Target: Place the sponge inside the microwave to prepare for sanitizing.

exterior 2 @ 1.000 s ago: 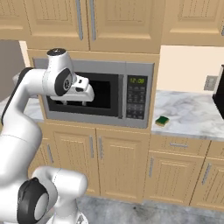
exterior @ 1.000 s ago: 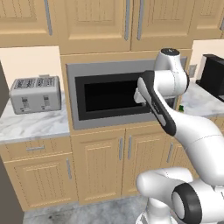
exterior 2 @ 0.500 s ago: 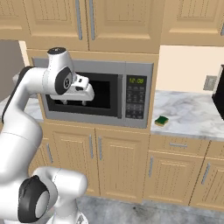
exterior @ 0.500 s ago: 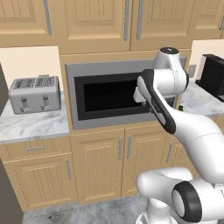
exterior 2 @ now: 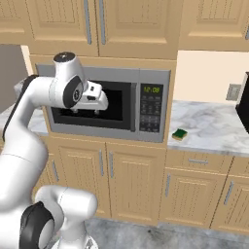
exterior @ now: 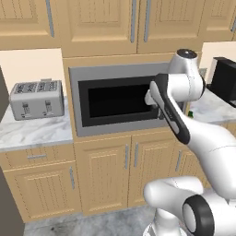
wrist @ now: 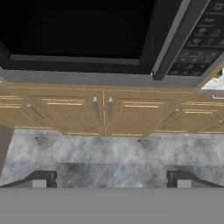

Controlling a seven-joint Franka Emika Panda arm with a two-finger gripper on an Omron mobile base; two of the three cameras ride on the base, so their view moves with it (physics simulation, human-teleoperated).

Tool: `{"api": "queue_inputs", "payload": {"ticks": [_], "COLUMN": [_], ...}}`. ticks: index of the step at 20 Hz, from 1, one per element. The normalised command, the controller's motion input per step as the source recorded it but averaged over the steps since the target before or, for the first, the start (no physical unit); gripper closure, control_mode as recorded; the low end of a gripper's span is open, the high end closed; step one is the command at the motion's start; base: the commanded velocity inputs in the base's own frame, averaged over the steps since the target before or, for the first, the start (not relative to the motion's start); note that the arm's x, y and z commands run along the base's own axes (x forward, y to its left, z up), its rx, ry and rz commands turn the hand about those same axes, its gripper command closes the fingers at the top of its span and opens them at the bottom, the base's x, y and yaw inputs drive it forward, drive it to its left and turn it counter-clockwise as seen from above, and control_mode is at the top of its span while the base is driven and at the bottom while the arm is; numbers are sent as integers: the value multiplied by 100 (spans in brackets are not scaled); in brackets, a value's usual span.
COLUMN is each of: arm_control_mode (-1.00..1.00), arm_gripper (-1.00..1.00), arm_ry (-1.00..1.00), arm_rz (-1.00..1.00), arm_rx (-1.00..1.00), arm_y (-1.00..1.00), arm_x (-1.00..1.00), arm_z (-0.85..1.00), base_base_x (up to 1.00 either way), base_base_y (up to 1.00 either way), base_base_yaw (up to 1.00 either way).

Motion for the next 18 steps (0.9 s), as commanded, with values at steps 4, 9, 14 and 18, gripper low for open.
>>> {"api": "queue_inputs", "payload": {"ticks": [4, 9, 14, 18], "arm_control_mode": [-100, -100, -100, -100], "arm_gripper": [-100, -100, -100, -100], "arm_ry": [-14, 1, 1, -12], "arm_rz": [-1, -11, -34, -5], "arm_rx": [5, 2, 0, 9], "arm_y": [-47, -44, -80, -17], "arm_x": [22, 8, 39, 13], "arm_z": [0, -2, -16, -23], "base_base_x": [0, 0, 0, 0], "base_base_y": [0, 0, 0, 0], "base_base_yaw": [0, 0, 0, 0]}}
